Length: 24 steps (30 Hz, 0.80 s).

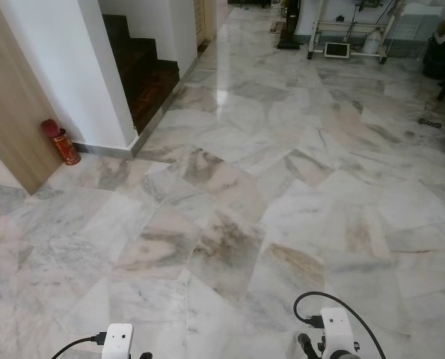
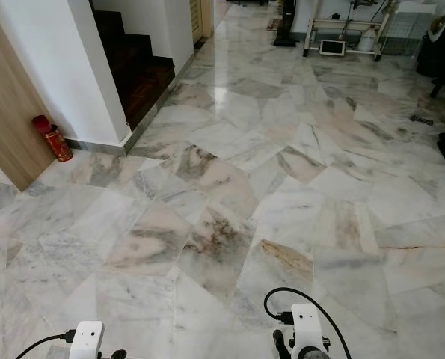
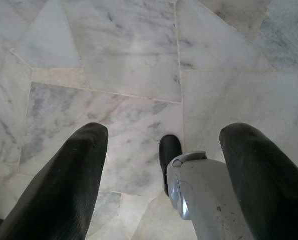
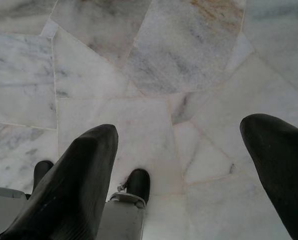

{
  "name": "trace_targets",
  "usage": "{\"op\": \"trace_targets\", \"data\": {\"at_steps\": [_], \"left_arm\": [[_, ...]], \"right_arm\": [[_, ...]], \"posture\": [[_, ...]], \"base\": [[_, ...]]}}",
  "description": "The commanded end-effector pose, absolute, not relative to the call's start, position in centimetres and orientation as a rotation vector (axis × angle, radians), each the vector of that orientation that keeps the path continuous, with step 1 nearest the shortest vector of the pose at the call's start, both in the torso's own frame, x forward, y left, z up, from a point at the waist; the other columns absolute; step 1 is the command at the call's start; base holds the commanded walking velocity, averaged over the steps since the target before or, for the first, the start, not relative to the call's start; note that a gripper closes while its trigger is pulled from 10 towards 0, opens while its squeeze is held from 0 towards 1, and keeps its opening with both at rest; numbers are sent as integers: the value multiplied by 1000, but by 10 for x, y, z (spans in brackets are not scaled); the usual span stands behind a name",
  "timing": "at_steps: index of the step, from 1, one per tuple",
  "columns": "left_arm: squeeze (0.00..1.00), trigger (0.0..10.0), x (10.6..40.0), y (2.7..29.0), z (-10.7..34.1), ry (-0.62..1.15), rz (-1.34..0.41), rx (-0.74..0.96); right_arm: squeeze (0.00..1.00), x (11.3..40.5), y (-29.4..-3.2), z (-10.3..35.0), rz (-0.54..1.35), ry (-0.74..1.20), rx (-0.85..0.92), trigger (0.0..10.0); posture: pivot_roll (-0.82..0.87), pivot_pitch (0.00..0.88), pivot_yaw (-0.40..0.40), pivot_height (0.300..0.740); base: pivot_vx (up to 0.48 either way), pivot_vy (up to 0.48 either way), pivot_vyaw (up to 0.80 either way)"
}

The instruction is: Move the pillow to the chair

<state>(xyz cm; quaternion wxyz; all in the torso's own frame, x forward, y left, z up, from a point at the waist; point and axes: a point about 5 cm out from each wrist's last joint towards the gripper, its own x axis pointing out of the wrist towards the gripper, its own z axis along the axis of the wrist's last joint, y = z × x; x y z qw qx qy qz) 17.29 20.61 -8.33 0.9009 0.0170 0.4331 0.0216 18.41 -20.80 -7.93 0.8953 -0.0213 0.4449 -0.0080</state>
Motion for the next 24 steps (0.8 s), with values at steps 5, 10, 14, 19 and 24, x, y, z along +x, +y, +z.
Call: {"op": "trace_targets", "data": {"at_steps": [5,10,14,19,24], "left_arm": [[0,10000,152,268,-79,985,254,-101],[0,10000,153,268,-78,979,253,-103],[0,10000,154,268,-78,979,252,-105],[0,10000,154,269,-77,974,253,-122],[0,10000,154,271,-76,964,256,-130]], "right_arm": [[0,210,-231,-63,-121,960,106,10000],[0,212,-230,-62,-107,961,96,10000],[0,212,-230,-62,-104,961,97,10000],[0,212,-230,-62,-117,962,116,10000],[0,213,-228,-62,-130,953,142,10000]], "posture": [[2,0,-16,740],[1,0,-17,740],[1,0,-18,740],[5,0,-14,740],[7,0,-7,740]], "base": [[0,0,0],[0,0,0],[0,0,0],[0,0,0],[0,0,0]]}}
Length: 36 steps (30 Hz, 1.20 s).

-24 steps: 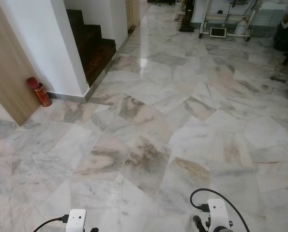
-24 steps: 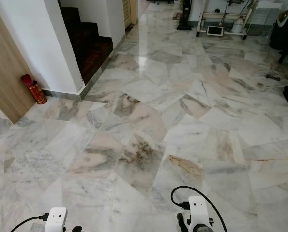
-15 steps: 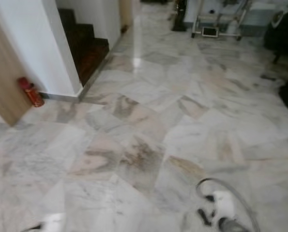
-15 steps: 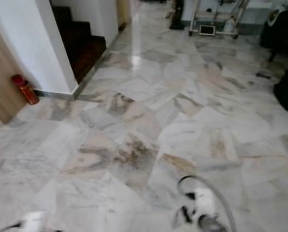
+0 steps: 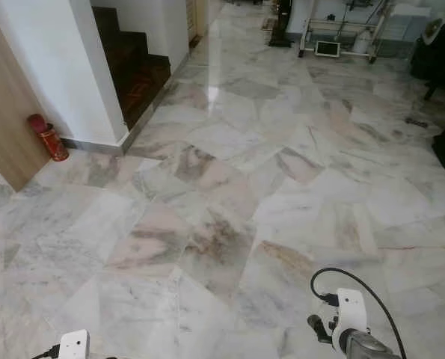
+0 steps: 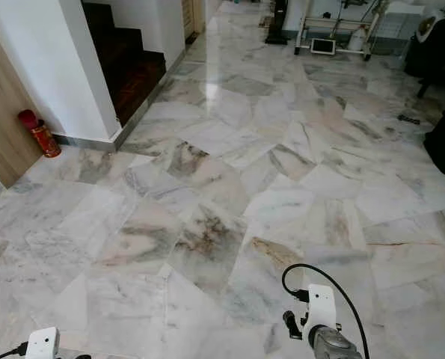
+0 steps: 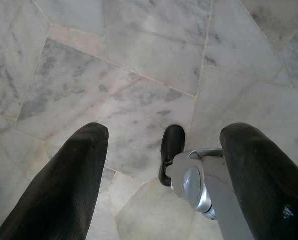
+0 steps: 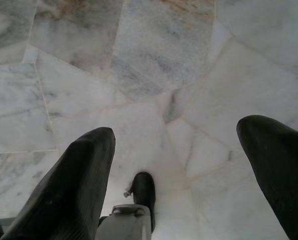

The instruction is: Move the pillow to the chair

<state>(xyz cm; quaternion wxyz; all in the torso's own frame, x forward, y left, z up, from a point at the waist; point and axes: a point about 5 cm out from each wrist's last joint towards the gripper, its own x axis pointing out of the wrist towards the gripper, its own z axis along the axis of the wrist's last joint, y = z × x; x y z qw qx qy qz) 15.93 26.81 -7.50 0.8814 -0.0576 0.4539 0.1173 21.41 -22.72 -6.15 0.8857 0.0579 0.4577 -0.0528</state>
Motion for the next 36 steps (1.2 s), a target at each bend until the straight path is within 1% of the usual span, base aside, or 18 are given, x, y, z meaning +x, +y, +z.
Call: {"op": "trace_targets", "data": {"at_steps": [1,5,8,11,16,22,23,24,25,27,28,31,34,36], "left_arm": [[0,10000,154,271,-76,964,260,-133],[0,10000,153,273,-76,955,277,-148],[0,10000,153,274,-75,950,268,-153],[0,10000,153,274,-75,949,263,-160],[0,10000,154,273,-75,952,257,-167],[0,10000,153,273,-76,962,266,-166],[0,10000,154,273,-76,965,263,-144],[0,10000,156,276,-74,973,226,-45],[0,10000,156,276,-74,973,226,-45],[0,10000,159,277,-72,977,169,60],[0,10000,160,277,-71,981,146,98],[0,10000,162,276,-70,993,66,177],[0,10000,161,277,-71,1003,69,173],[0,10000,159,277,-72,1024,75,180]], "right_arm": [[0,213,-227,-62,-128,950,151,10000],[0,213,-225,-63,-117,953,152,10000],[0,213,-224,-63,-77,961,115,10000],[0,213,-222,-63,-81,960,143,10000],[0,215,-220,-61,-1,948,125,10000],[0,214,-222,-62,-23,966,113,10000],[0,214,-223,-62,-24,969,88,10000],[0,217,-227,-59,13,974,-62,10000],[0,217,-227,-59,13,974,-62,10000],[0,221,-229,-56,89,968,-230,10000],[0,222,-229,-56,106,968,-260,10000],[0,220,-231,-57,97,992,-278,10000],[0,218,-232,-58,91,1012,-275,10000],[0,218,-230,-58,124,1018,-290,10000]], "posture": [[5,0,-1,740],[11,0,1,740],[2,0,7,740],[-6,0,9,740],[2,0,4,740],[10,0,-4,740],[8,0,-4,740],[8,0,-4,740],[8,0,-4,740],[2,0,-3,740],[2,0,-3,740],[4,0,-1,740],[3,0,-1,740],[4,0,1,740]], "base": [[0,0,0],[0,0,0],[0,0,0],[0,0,0],[0,0,0],[0,0,0],[0,0,0],[0,0,0],[0,0,0],[0,0,0],[0,0,0],[0,0,0],[0,0,0],[0,0,0]]}}
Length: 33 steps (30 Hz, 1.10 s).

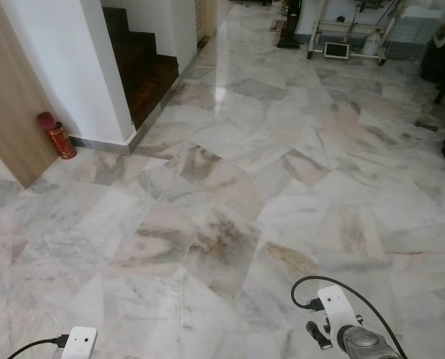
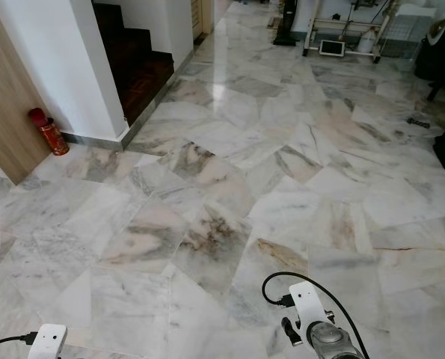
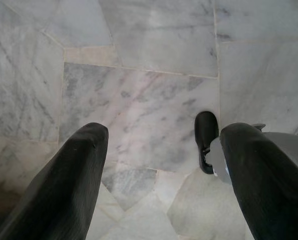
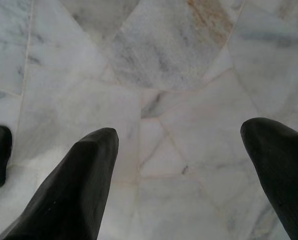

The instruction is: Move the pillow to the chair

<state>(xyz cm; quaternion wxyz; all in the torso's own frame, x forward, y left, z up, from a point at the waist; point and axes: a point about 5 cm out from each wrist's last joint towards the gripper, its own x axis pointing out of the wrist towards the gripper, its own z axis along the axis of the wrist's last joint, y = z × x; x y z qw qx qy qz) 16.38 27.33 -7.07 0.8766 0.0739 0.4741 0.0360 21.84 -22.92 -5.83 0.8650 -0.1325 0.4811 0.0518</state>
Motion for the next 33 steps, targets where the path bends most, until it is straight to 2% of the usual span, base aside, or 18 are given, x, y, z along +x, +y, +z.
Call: {"op": "trace_targets", "data": {"at_steps": [1,4,6,8,12,16,17,18,19,20,21,26,30,33], "left_arm": [[0,10000,159,277,-72,1024,75,180],[0,10000,157,279,-73,1045,92,188],[0,10000,153,278,-75,1018,201,48],[0,10000,154,279,-74,988,231,53],[0,10000,162,281,-66,824,310,10],[0,10000,169,281,-57,652,356,-62],[0,10000,171,282,-54,627,347,-38],[0,10000,171,282,-54,627,347,-38],[0,10000,261,268,2,353,276,35],[0,10000,292,260,31,243,255,59],[0,10000,311,256,54,151,240,67],[0,10000,332,241,97,-69,126,184],[0,10000,336,233,111,-150,102,194],[0,10000,339,222,136,-282,79,201]], "right_arm": [[0,218,-230,-58,124,1018,-290,10000],[0,216,-231,-59,79,1019,-255,10000],[0,215,-232,-60,-5,994,-174,10000],[0,218,-232,-58,-67,934,-98,10000],[0,223,-234,-53,-203,793,38,10000],[0,229,-236,-45,-247,668,67,10000],[0,259,-230,-23,-228,559,49,10000],[0,259,-230,-23,-228,559,49,10000],[0,314,-220,29,-183,346,26,10000],[0,329,-218,47,-166,280,12,10000],[0,338,-215,62,-148,211,8,10000],[0,363,-198,110,-61,-32,-11,10000],[0,366,-190,122,-25,-111,-23,10000],[0,366,-185,139,-1,-223,-37,10000]], "posture": [[4,0,1,740],[9,0,1,740],[7,0,0,740],[11,0,1,740],[6,0,3,740],[13,0,0,740],[12,0,-2,740],[12,0,-2,740],[12,0,0,740],[12,0,0,740],[12,0,0,740],[9,0,4,740],[9,0,3,740],[8,0,1,740]], "base": [[0,0,0],[0,0,0],[0,0,0],[0,0,0],[0,0,0],[0,0,0],[0,0,0],[0,0,0],[0,0,0],[0,0,0],[0,0,0],[0,0,0],[0,0,0],[0,0,0]]}}
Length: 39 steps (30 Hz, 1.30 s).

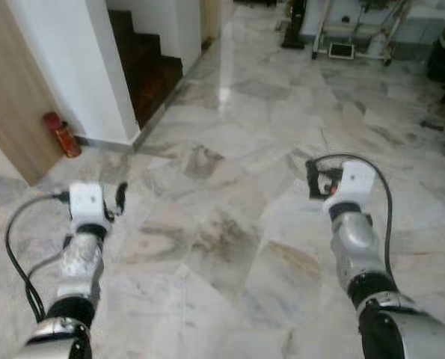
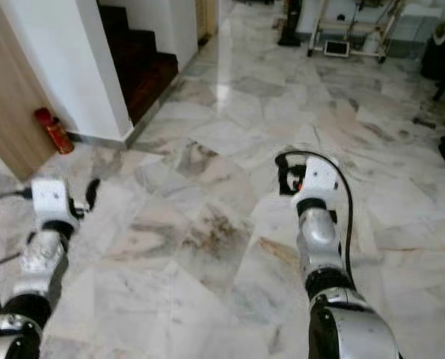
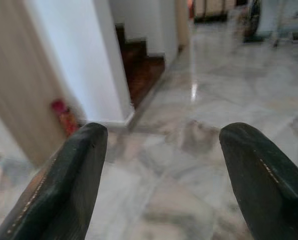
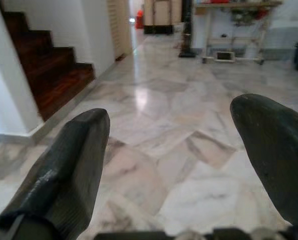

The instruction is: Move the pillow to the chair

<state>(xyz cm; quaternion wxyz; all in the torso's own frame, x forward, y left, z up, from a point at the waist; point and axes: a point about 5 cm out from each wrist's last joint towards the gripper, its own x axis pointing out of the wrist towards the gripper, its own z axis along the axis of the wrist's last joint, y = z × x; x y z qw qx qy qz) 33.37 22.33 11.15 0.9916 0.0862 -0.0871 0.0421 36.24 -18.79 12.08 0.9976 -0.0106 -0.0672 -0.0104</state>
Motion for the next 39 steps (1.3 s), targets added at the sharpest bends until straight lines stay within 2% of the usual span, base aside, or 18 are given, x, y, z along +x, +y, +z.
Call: {"op": "trace_targets", "data": {"at_steps": [1,5,9,13,15,20,23,24,26,30,31,33,34,35,37,39], "left_arm": [[0,10000,339,219,142,-311,71,206],[0,10000,326,192,189,-520,-13,222],[0,10000,318,177,184,-509,-72,233],[0,10000,311,156,169,-448,-145,199],[0,10000,304,141,170,-441,-225,285],[0,10000,306,148,173,-410,-200,244],[0,10000,311,160,168,-361,-147,224],[0,10000,316,180,156,-287,-70,191],[0,10000,320,207,133,-164,34,153],[0,10000,314,232,82,88,92,183],[0,10000,305,239,53,224,115,163],[0,10000,289,243,23,379,157,116],[0,10000,289,243,23,379,157,116],[0,10000,272,244,0,490,189,61],[0,10000,257,243,-16,577,210,29],[0,10000,238,232,-37,702,131,98]], "right_arm": [[0,366,-184,142,5,-248,-37,10000],[0,355,-168,176,72,-457,-58,10000],[0,347,-150,169,137,-445,-65,10000],[0,339,-135,157,195,-414,-163,10000],[0,334,-131,161,232,-425,-186,10000],[0,331,-134,164,199,-411,-166,10000],[0,336,-148,158,129,-366,-150,10000],[0,341,-171,144,28,-274,-109,10000],[0,342,-197,116,-80,-129,-56,10000],[0,326,-221,59,-191,187,-7,10000],[0,310,-223,30,-208,354,14,10000],[0,291,-218,2,-197,506,31,10000],[0,291,-218,2,-197,506,31,10000],[0,274,-210,-18,-175,608,35,10000],[0,260,-205,-32,-157,683,29,10000],[0,241,-196,-49,-143,770,73,10000]], "posture": [[8,0,1,740],[-4,0,5,740],[-13,0,7,740],[-10,0,4,740],[-16,0,10,740],[-21,0,17,740],[-18,0,19,740],[-18,0,20,740],[-19,0,18,740],[-10,0,15,740],[-7,0,15,740],[-7,0,15,740],[-7,0,15,740],[-11,0,21,740],[-11,0,22,740],[-8,0,21,740]], "base": [[0,0,0],[0,0,0],[0,0,0],[0,0,0],[0,0,0],[0,0,0],[0,0,0],[0,0,0],[0,0,0],[0,0,0],[0,0,0],[0,0,0],[0,0,0],[0,0,0],[0,0,0],[0,0,0]]}}
